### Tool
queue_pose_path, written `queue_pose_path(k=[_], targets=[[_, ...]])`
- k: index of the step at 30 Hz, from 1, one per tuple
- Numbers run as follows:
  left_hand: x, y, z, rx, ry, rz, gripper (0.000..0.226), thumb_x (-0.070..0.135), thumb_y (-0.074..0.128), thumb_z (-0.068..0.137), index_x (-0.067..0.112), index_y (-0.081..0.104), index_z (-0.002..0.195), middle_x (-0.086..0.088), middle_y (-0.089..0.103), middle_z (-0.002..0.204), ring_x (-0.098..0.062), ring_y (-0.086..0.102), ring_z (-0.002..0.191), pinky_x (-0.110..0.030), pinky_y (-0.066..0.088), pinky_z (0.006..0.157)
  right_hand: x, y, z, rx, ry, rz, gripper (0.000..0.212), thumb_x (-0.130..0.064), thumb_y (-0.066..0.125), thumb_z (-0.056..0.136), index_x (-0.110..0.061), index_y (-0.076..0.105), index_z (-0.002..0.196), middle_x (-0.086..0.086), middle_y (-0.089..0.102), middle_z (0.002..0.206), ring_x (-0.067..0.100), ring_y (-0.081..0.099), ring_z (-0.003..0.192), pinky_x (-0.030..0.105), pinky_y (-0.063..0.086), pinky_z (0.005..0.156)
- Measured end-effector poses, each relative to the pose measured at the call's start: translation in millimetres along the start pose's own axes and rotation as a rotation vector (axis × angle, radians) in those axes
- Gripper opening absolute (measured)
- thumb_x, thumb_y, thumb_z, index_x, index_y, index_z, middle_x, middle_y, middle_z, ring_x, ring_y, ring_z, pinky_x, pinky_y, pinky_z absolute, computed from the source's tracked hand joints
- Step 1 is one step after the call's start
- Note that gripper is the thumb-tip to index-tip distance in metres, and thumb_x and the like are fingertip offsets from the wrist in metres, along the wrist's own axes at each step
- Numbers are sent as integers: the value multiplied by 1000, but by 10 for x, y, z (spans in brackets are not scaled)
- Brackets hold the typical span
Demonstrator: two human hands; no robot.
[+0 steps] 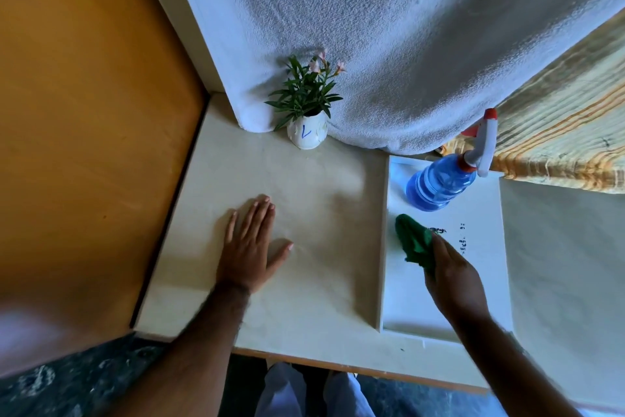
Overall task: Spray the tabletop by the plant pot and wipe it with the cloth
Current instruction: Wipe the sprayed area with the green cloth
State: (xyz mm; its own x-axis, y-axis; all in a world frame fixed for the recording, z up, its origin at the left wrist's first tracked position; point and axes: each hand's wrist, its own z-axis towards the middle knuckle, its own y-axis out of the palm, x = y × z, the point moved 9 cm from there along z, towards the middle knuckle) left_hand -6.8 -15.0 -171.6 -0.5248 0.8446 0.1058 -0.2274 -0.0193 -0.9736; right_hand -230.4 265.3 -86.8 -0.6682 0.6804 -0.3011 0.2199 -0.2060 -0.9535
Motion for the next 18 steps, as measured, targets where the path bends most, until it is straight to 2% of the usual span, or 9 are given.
queue_pose_path(k=[1,4,7,9,11,18], targets=[[-2,8,4,-7,-1,2,85,70,40,101,13,36,164,-6,34,174,-22,34,160,-59,32,128,-49,-92,16,47,5,50,66,16,78,74,-6,62,135,15,75,124,40,76,92,43,64,65],[-9,26,17,-32,-15,1,85,71,40,101,13,36,163,-5,34,174,-21,33,161,-57,30,130,-503,-253,172,128,-128,160,74,19,72,74,-10,60,141,9,67,141,29,68,117,38,61,85],[-13,25,13,-46,-20,-21,85,69,44,100,12,38,163,-6,34,174,-22,35,160,-57,29,130,-1197,-254,466,157,-392,180,54,12,57,86,-1,65,138,19,63,145,36,64,130,44,57,102],[-10,15,14,-50,-22,-32,86,69,45,99,12,37,163,-6,34,174,-21,35,160,-57,29,130,-1601,-188,717,173,-564,143,44,3,46,94,5,67,133,26,64,141,42,63,130,53,55,105],[-8,3,16,-50,-26,-31,87,70,45,99,13,35,164,-6,33,175,-21,32,161,-57,28,130,-1884,-98,982,187,-673,98,41,0,44,99,6,68,132,27,65,139,45,63,128,57,55,105],[11,-43,14,-33,-22,4,87,70,43,100,11,34,164,-7,32,175,-22,29,162,-56,28,131,-2359,120,1523,236,-918,-39,38,-2,46,101,4,70,130,26,67,137,41,65,128,53,54,108]])
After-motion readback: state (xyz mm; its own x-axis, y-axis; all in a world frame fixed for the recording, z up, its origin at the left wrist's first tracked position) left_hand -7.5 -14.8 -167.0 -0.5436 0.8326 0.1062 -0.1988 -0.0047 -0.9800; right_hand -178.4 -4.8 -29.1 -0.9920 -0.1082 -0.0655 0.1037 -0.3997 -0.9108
